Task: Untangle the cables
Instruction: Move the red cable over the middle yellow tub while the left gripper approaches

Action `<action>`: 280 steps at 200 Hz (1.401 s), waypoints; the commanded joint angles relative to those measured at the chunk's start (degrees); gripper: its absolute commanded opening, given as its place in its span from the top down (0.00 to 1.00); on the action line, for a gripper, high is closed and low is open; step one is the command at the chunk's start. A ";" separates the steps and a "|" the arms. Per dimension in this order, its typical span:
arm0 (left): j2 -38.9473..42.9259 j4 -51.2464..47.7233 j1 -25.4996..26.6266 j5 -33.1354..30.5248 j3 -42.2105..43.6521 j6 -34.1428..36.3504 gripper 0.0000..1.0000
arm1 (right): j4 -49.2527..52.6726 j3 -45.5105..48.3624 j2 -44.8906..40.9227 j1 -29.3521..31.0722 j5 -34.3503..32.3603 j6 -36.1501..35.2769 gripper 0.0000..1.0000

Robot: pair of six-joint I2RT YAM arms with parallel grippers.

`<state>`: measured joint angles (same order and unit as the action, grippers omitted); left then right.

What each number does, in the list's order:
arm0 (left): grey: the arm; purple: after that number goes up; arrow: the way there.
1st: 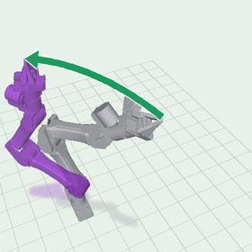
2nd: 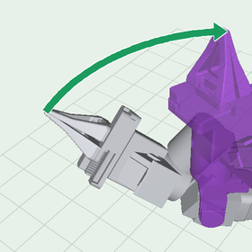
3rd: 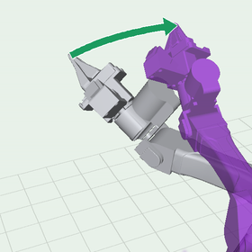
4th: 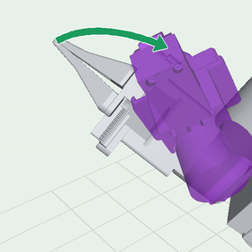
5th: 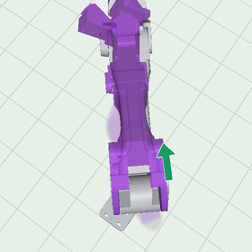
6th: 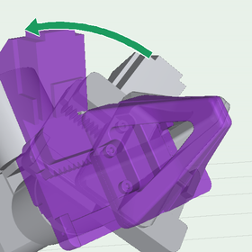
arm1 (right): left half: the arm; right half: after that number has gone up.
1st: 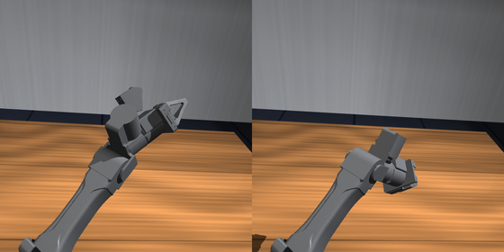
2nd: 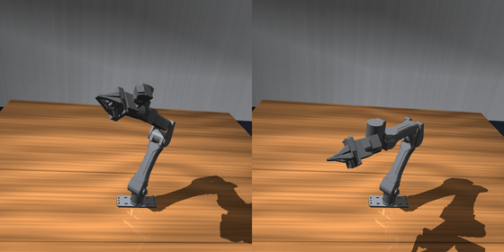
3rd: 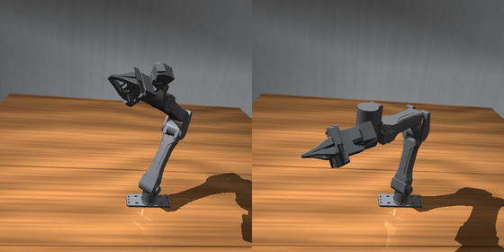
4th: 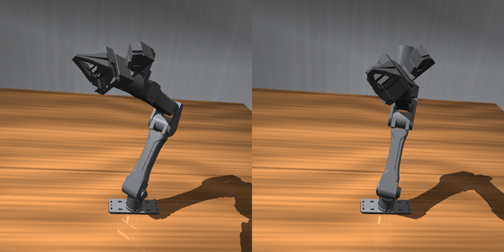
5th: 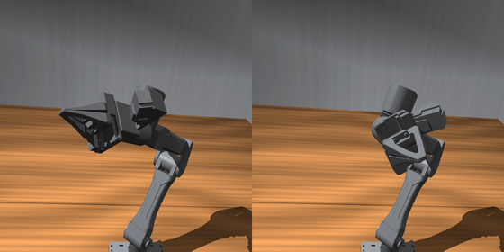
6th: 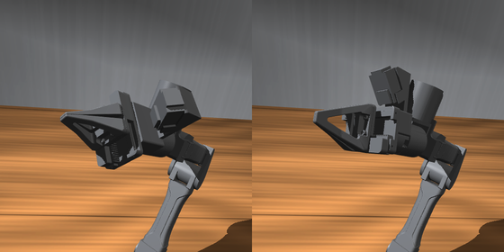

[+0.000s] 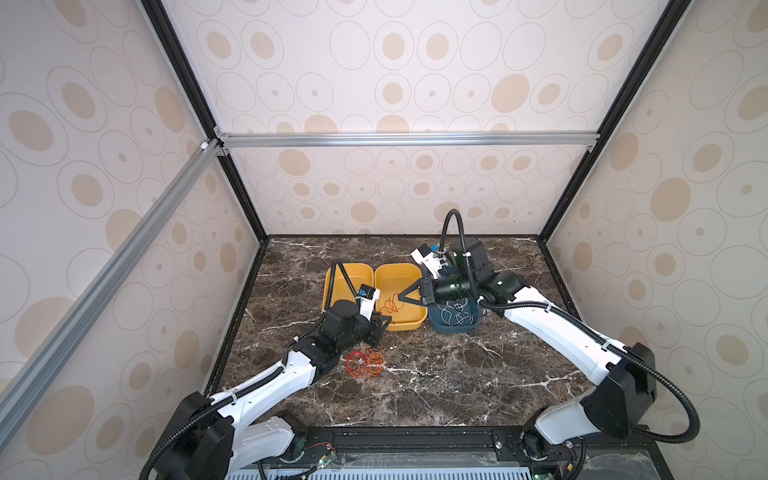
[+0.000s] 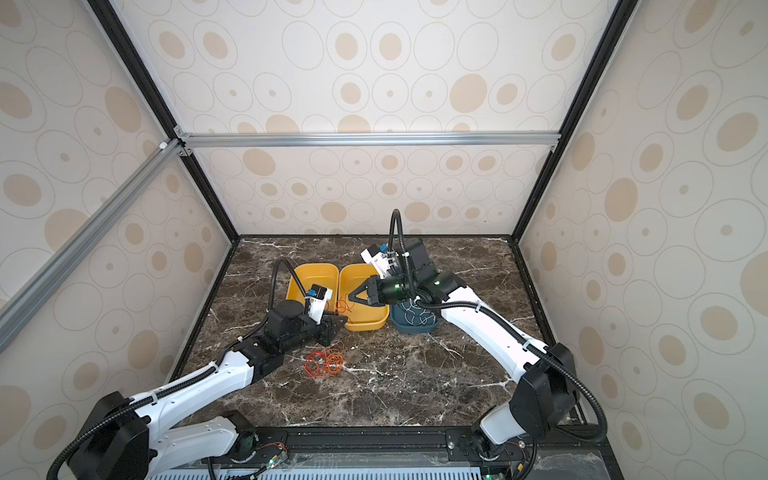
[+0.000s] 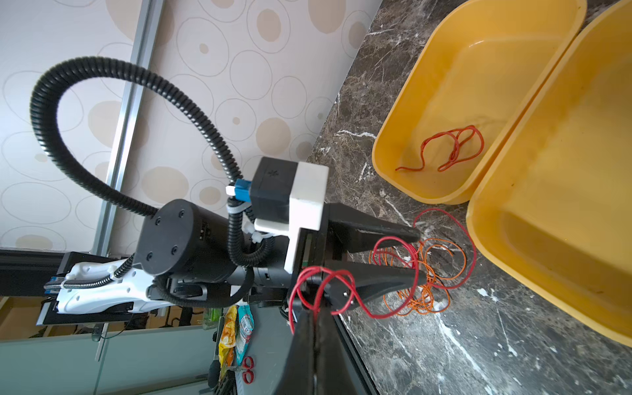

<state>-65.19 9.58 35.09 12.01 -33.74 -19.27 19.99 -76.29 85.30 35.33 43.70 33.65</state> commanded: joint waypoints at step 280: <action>-19.65 2.21 -23.61 -3.12 -6.34 -5.41 0.98 | -7.76 -20.93 31.37 4.21 -9.84 0.33 0.67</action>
<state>-83.81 11.86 12.23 8.64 -37.08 -22.70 9.56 -96.44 118.50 39.53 35.88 35.86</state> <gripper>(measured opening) 0.047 0.330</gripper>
